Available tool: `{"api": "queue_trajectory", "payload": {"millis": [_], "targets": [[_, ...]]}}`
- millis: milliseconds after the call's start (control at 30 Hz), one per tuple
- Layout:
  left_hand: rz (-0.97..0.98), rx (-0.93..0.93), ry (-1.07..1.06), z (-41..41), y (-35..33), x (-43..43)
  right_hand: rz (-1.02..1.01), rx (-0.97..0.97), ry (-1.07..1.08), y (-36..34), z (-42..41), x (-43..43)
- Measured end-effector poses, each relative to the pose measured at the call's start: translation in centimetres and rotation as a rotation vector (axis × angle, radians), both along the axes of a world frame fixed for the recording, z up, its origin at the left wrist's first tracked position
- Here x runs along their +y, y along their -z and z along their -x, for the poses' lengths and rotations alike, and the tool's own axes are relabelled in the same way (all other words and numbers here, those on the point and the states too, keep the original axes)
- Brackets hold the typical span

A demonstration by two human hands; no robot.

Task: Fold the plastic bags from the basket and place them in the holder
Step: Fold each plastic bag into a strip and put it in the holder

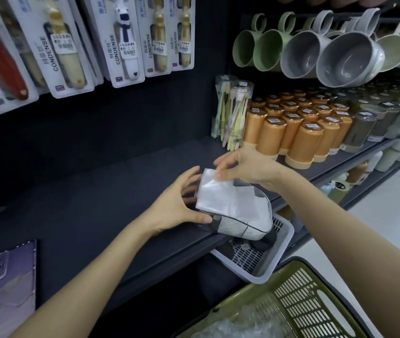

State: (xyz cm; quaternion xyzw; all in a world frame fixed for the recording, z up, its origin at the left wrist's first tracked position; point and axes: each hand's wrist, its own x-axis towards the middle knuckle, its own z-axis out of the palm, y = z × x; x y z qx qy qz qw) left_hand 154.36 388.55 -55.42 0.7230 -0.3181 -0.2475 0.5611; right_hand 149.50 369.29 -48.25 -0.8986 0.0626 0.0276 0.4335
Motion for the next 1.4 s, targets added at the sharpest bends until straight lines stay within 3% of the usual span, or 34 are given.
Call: {"api": "queue_trajectory", "payload": {"millis": [200, 367, 467, 600, 867, 1033, 1133, 1267, 1400], "targets": [[0.027, -0.156, -0.011, 2.2, 0.0, 1.4, 0.502, -0.266, 0.058, 1.8, 1.9, 2.2], [0.036, -0.255, -0.040, 3.8, 0.2, 2.1, 0.665, -0.465, 0.200, 3.8, 3.6, 5.0], [0.028, -0.289, -0.043, 4.4, 0.4, 2.5, 0.784, -0.443, 0.249, 4.6, 3.5, 6.4], [0.025, -0.276, -0.062, 4.6, 0.5, 2.9, 0.960, -0.269, 0.250, 5.6, 3.4, 7.3], [0.049, -0.251, -0.108, 4.7, 0.7, 3.8, 0.888, -0.117, 0.063, 3.9, 4.2, 7.3], [0.062, -0.236, -0.117, 4.8, 0.8, 4.1, 0.888, -0.188, -0.045, 2.4, 5.8, 5.8], [0.065, -0.233, -0.122, 4.8, 0.8, 4.1, 0.868, -0.323, -0.031, 2.9, 5.9, 5.3], [0.063, -0.245, -0.123, 5.0, 1.0, 4.2, 0.954, -0.399, -0.063, 3.3, 5.9, 5.9], [0.056, -0.288, -0.105, 5.1, 1.1, 4.3, 1.126, -0.250, -0.098, 3.9, 5.1, 6.8]]}}
